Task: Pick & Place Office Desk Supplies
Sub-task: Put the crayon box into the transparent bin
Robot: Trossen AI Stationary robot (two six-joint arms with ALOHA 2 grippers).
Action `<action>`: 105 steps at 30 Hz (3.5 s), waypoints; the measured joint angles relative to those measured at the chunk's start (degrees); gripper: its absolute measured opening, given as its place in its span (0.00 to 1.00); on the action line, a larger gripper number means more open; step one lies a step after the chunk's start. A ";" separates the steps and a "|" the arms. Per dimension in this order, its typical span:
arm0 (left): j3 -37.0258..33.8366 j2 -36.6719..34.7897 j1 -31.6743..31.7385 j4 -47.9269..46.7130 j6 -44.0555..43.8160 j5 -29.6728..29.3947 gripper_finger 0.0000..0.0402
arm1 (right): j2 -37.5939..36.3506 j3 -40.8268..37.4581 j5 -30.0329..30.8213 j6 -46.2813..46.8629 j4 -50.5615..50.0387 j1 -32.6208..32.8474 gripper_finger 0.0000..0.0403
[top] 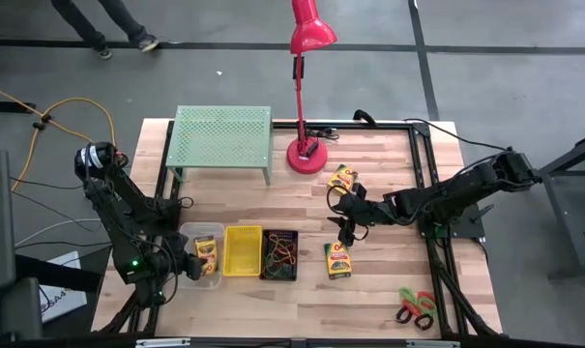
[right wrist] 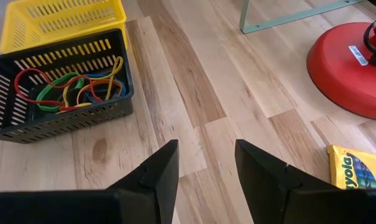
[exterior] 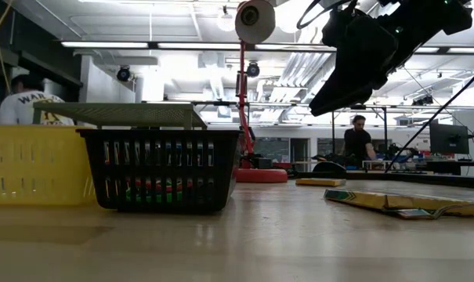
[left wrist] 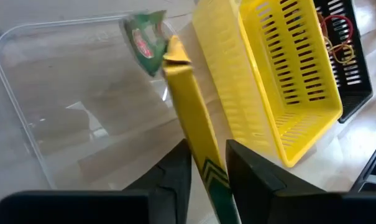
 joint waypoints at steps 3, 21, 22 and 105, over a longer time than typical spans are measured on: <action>0.00 0.00 0.00 -0.15 -0.06 0.15 0.24 | 0.00 0.00 0.00 0.00 0.03 0.00 0.36; 0.00 -0.26 0.00 -2.99 -2.11 5.53 0.25 | 0.00 0.00 -0.15 0.00 0.03 0.00 0.36; 0.00 -0.58 0.00 -3.38 -2.19 5.85 0.25 | 0.00 0.00 -0.15 0.00 0.02 0.00 0.36; 24.62 17.52 61.25 49.25 124.94 46.31 0.25 | -0.02 0.00 -1.03 13.78 -15.25 -1.10 0.36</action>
